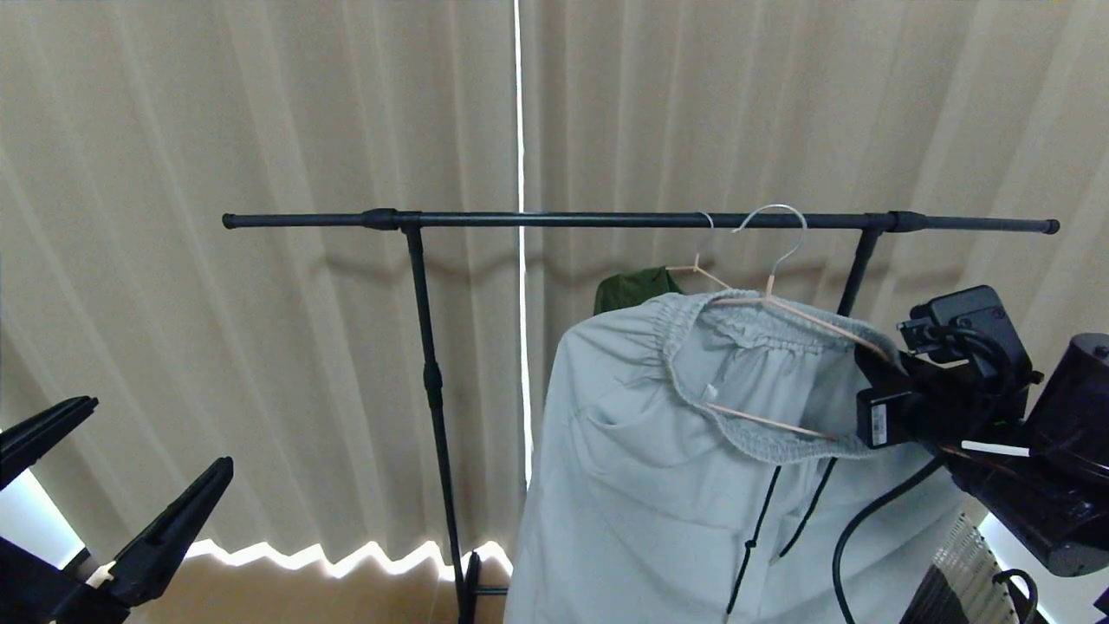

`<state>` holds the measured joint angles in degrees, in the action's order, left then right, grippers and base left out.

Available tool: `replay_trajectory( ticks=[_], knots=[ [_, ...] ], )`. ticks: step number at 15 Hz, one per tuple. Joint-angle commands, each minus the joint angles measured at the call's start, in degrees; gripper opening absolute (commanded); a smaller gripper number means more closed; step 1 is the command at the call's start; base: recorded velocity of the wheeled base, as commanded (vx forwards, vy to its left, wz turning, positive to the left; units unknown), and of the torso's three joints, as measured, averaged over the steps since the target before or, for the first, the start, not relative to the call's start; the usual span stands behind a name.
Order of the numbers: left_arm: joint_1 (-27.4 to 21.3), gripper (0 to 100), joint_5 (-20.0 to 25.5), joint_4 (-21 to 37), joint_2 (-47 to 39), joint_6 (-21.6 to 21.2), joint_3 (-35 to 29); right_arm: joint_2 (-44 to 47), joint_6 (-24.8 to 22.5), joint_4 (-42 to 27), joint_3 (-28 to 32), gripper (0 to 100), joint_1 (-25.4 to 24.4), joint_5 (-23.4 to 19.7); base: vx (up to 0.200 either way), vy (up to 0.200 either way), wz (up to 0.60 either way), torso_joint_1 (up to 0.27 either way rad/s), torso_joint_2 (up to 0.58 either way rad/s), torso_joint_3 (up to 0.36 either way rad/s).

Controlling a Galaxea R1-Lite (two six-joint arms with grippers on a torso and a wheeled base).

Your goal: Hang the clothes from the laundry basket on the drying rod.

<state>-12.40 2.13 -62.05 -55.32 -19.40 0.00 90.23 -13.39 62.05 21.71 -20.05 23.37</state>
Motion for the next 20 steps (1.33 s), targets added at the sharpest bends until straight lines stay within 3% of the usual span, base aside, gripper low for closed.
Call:
replay_trajectory(
  ticks=[1,5,10,14,16,18,20],
  knots=[
    [0.01,100,-0.02,0.00,0.39,0.06,0.00,0.82,0.03,-0.70,1.05,0,0.81,0.01,0.200,0.000,0.00,0.002,0.01,0.002],
    [0.01,100,0.06,0.09,1.36,-0.03,0.00,-0.06,-0.06,-0.97,0.61,0,0.72,1.15,0.200,0.000,0.00,0.011,0.01,-0.001],
    [0.01,100,-0.02,0.09,2.06,-0.03,0.00,-0.32,-3.49,-1.32,0.79,0,0.72,1.24,0.200,0.000,0.00,0.007,0.01,0.001],
    [-0.17,100,-0.02,5.10,7.77,-0.20,0.00,-1.55,-6.65,-7.29,5.18,0,0.37,1.33,0.000,0.000,0.00,0.000,0.00,0.000],
    [0.18,100,-0.38,10.72,13.66,-0.12,0.00,-1.47,-6.65,-11.86,8.61,0,0.28,1.59,0.000,0.000,0.00,0.000,0.00,0.000],
    [0.62,100,-0.73,20.92,20.34,-0.12,-1.14,-1.38,-6.57,-15.12,11.60,0,-1.22,1.59,0.000,0.000,0.00,0.000,0.00,0.000],
    [0.62,100,-2.57,38.93,29.74,0.15,-5.62,-0.94,-6.39,-19.25,14.85,0,-2.89,1.59,0.000,0.000,0.00,0.000,0.00,0.000]
  ],
)
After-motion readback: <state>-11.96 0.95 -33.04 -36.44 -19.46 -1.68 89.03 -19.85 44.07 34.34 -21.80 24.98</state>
